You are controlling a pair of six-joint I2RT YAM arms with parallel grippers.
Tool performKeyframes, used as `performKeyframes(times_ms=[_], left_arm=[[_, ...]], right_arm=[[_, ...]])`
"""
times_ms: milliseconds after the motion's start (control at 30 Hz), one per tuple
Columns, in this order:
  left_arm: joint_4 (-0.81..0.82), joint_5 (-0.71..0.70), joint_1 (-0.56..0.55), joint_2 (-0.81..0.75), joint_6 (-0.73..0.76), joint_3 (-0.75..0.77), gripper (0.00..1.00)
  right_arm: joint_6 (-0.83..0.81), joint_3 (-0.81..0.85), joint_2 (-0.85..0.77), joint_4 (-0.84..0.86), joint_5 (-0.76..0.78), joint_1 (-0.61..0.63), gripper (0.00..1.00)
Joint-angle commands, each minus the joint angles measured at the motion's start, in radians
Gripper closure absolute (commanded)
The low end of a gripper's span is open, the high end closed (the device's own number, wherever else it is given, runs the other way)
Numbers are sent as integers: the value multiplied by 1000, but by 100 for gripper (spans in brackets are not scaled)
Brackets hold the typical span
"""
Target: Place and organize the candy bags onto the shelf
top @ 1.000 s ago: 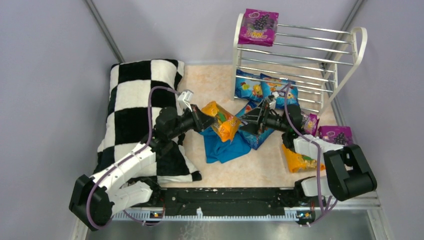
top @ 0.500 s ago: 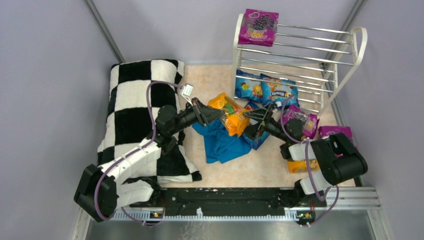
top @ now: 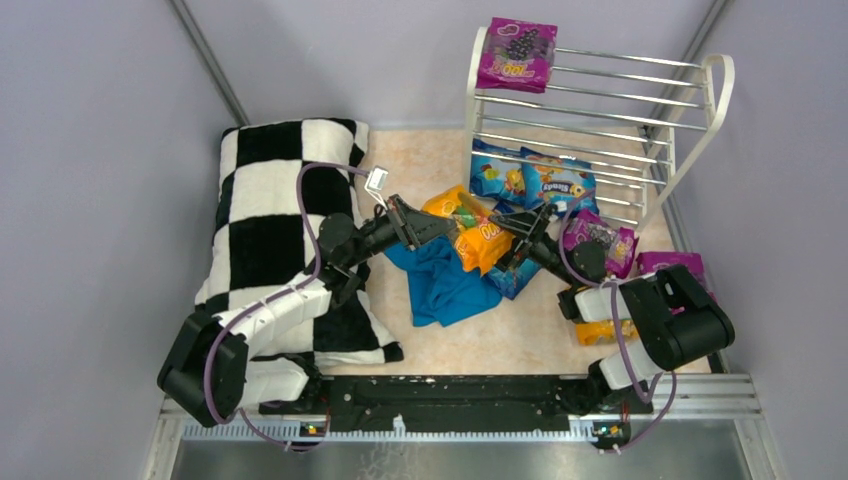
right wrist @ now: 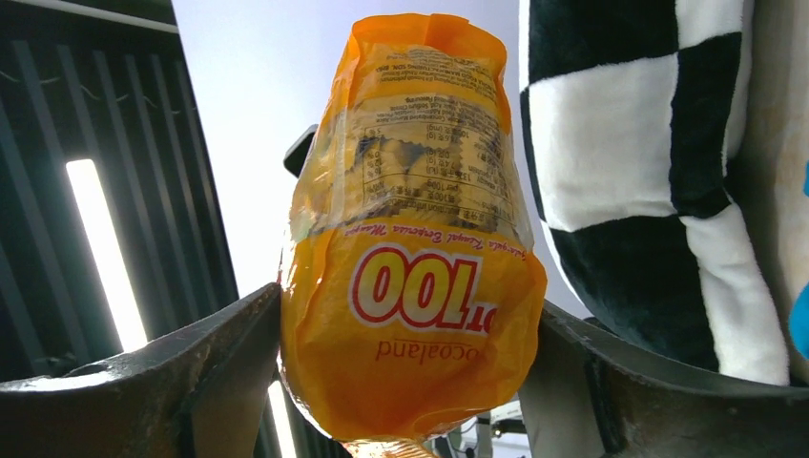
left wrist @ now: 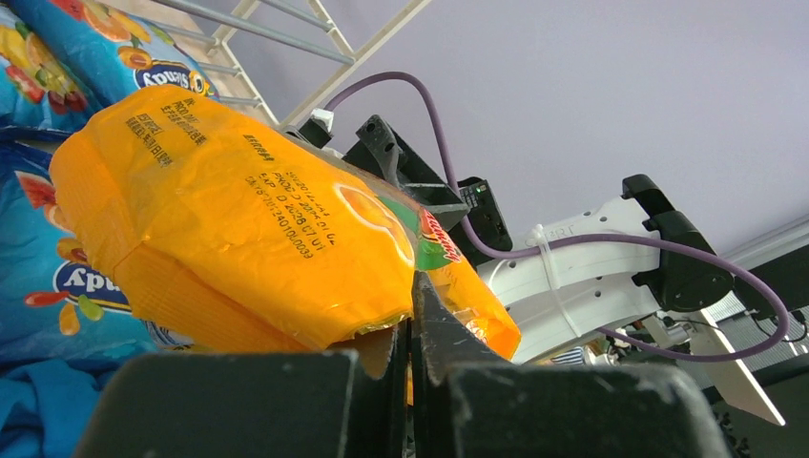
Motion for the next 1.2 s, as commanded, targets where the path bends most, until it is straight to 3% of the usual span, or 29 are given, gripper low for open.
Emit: performKeyframes(times_ms=[0, 167, 333, 467, 600, 767, 900, 1167], left_arm=[[181, 27, -4, 7, -17, -4, 100], [53, 13, -3, 5, 20, 14, 96], [-123, -35, -3, -36, 70, 29, 54], [-290, -86, -3, -94, 147, 52, 24], [-444, -157, -2, -171, 235, 70, 4], [-765, -298, -1, -271, 405, 194, 1], [-984, -421, -1, -339, 557, 320, 1], [-1096, -650, -1, -469, 804, 456, 1]], right_arm=[[-40, 41, -61, 113, 28, 9, 24], [-42, 42, -68, 124, 31, 8, 39], [-46, 35, -70, 148, 46, 3, 51], [-87, 23, -104, 104, 43, -25, 56], [-180, 18, -192, -58, 32, -67, 57], [-278, 41, -307, -302, 18, -129, 64], [-306, 46, -360, -365, 38, -164, 64], [-390, 160, -387, -504, 100, -224, 65]])
